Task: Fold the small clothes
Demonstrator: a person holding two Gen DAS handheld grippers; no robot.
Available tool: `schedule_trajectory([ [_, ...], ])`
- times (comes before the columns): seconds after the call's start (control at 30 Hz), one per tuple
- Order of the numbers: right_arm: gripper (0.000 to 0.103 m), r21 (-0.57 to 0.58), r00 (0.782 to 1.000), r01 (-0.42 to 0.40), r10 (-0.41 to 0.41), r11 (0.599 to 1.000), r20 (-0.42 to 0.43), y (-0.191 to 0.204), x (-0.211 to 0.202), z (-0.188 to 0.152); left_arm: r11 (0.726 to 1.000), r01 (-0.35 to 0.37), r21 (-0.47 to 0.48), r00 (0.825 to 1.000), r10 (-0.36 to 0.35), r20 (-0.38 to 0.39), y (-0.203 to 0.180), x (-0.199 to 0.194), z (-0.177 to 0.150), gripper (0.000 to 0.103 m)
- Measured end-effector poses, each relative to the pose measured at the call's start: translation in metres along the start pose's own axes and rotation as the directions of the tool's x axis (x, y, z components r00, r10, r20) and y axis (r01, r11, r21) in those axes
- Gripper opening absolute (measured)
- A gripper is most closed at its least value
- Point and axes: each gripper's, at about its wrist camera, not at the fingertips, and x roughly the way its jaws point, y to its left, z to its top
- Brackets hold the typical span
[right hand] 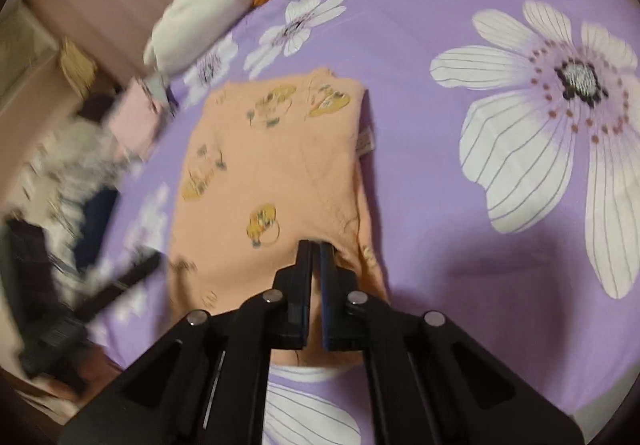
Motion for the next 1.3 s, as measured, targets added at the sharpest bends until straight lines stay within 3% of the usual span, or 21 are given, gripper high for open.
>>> schedule_trajectory([
  [0.03, 0.002, 0.014, 1.0, -0.01, 0.009, 1.0, 0.016, -0.003, -0.003, 0.005, 1.0, -0.029, 0.004, 1.0, 0.029, 0.005, 0.0, 0.003, -0.004, 0.042],
  [0.07, 0.014, 0.021, 0.999, -0.006, 0.005, 1.0, 0.046, -0.005, -0.006, 0.011, 0.999, -0.048, 0.008, 0.999, 0.047, 0.011, 0.003, 0.008, -0.007, 0.052],
  [0.17, 0.016, 0.009, 0.99, 0.088, -0.088, 0.996, 0.108, 0.003, -0.012, 0.032, 1.0, 0.013, 0.005, 1.0, -0.013, 0.028, 0.016, 0.01, -0.01, 0.054],
  [0.2, 0.016, 0.003, 0.993, 0.062, -0.062, 0.998, 0.101, 0.004, -0.008, 0.042, 0.999, 0.042, -0.01, 0.999, -0.042, 0.021, 0.021, 0.009, -0.008, 0.054],
  [0.3, 0.015, 0.01, 0.988, -0.155, 0.155, 0.988, 0.028, 0.01, 0.015, 0.07, 0.997, 0.068, -0.024, 0.998, -0.068, 0.01, 0.025, 0.01, -0.005, 0.054],
  [0.33, 0.013, 0.002, 0.985, -0.173, 0.173, 0.985, 0.005, 0.013, 0.026, 0.078, 0.998, 0.066, -0.014, 0.998, -0.066, 0.013, 0.024, 0.01, -0.006, 0.055],
  [0.4, 0.009, -0.056, 0.999, 0.016, -0.017, 0.998, -0.031, 0.02, 0.056, 0.088, 0.998, 0.053, 0.019, 0.998, -0.054, 0.026, 0.021, 0.009, -0.008, 0.056],
  [0.43, 0.005, -0.088, 0.992, 0.115, -0.12, 0.989, -0.05, 0.02, 0.072, 0.091, 0.998, 0.047, 0.031, 0.998, -0.047, 0.031, 0.019, 0.008, -0.009, 0.057],
  [0.47, 0.005, -0.093, 0.99, 0.125, -0.13, 0.988, -0.049, 0.019, 0.078, 0.09, 0.998, 0.04, 0.047, 0.998, -0.042, 0.04, 0.018, 0.008, -0.01, 0.057],
  [0.77, 0.006, 0.065, 0.998, -0.061, 0.062, 0.996, -0.021, -0.015, 0.066, 0.091, 0.997, 0.055, 0.056, 0.997, -0.058, 0.052, 0.021, 0.008, -0.011, 0.058],
  [0.9, 0.007, 0.128, 0.994, -0.106, 0.108, 0.986, -0.012, -0.025, 0.055, 0.074, 0.997, 0.046, 0.062, 0.997, -0.049, 0.06, 0.02, 0.008, -0.013, 0.058],
  [1.3, 0.011, 0.143, 0.996, -0.085, 0.089, 0.986, -0.02, -0.031, 0.046, 0.065, 0.998, 0.027, 0.049, 0.996, -0.031, 0.083, 0.018, 0.007, -0.017, 0.059],
])
